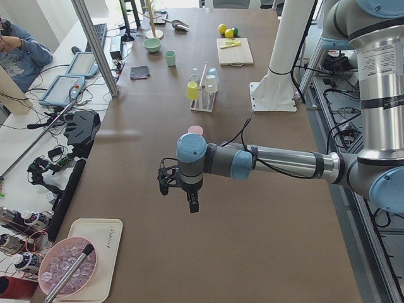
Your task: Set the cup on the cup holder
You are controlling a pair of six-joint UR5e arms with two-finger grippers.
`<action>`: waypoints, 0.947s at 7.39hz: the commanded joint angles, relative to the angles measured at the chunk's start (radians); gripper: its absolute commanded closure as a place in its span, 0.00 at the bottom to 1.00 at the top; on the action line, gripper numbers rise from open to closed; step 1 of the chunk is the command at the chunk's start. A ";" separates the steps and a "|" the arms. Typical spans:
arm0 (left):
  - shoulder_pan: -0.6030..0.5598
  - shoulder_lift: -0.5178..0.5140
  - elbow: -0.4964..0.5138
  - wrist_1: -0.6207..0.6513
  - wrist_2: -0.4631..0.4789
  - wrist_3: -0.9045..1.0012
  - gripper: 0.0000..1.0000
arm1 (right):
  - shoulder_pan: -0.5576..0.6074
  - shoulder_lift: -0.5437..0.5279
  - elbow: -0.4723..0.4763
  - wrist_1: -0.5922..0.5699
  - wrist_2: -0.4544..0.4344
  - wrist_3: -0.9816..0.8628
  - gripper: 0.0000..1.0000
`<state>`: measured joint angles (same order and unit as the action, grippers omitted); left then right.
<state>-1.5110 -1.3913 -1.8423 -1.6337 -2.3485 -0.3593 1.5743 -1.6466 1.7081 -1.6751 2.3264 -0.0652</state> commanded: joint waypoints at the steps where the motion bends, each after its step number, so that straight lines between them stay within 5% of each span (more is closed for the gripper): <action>1: 0.000 0.000 0.000 0.000 0.000 -0.001 0.01 | -0.002 -0.001 -0.001 0.000 -0.004 -0.004 0.00; 7: 0.000 0.000 0.000 0.000 0.000 -0.001 0.01 | -0.014 0.001 -0.013 0.000 -0.005 0.001 0.00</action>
<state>-1.5110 -1.3913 -1.8423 -1.6337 -2.3485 -0.3600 1.5613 -1.6470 1.7003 -1.6751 2.3221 -0.0679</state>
